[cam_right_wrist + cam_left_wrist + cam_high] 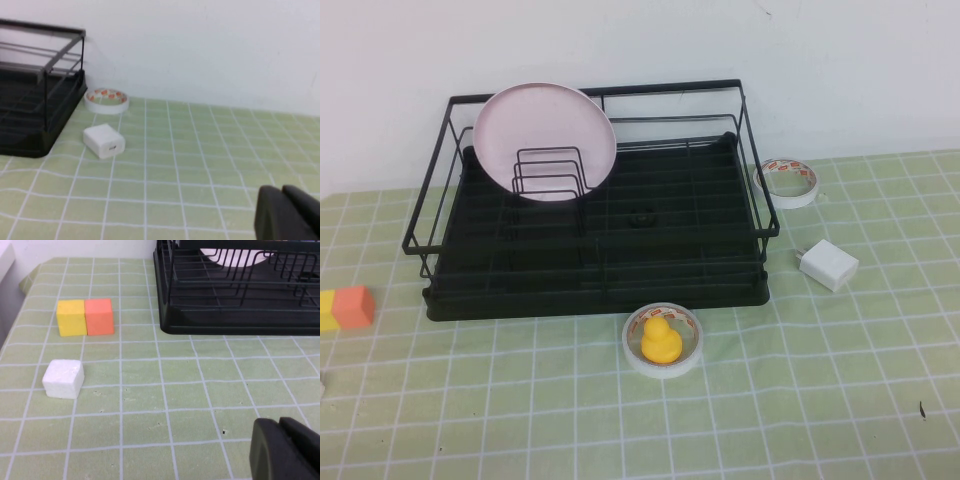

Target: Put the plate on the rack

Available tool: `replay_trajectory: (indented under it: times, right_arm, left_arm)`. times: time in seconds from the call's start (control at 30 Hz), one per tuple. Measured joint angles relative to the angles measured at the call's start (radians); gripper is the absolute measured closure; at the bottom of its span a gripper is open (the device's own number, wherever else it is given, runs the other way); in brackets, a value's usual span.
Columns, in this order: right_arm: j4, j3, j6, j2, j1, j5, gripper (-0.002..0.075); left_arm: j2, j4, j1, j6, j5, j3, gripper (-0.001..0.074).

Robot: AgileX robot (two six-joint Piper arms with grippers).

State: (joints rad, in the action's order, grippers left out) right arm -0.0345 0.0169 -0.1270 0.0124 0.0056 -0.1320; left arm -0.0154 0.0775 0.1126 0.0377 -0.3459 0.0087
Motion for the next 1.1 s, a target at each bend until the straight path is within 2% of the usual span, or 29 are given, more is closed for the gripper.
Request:
replay_trajectory:
  times: [0.13,0.37,0.77,1.1]
  right_arm:
    - [-0.002,0.011,0.042,0.0,0.0,-0.032,0.0728]
    - [-0.009,0.007,0.068,0.0,0.0,-0.198,0.0728]
    - [-0.029,0.002,0.095,0.0,-0.002,-0.224,0.0728]
    - [-0.039,0.002,0.1,0.0,-0.051,-0.224,0.0728]
  left_arm:
    - [0.0,0.0,0.0,0.0,0.0,0.0,0.0737]
    - [0.0,0.002,0.0,0.0,0.0,0.0,0.0737]
    - [0.0,0.002,0.0,0.0,0.0,0.0,0.0737]
    - [0.0,0.002,0.0,0.002,0.0,0.0,0.0736]
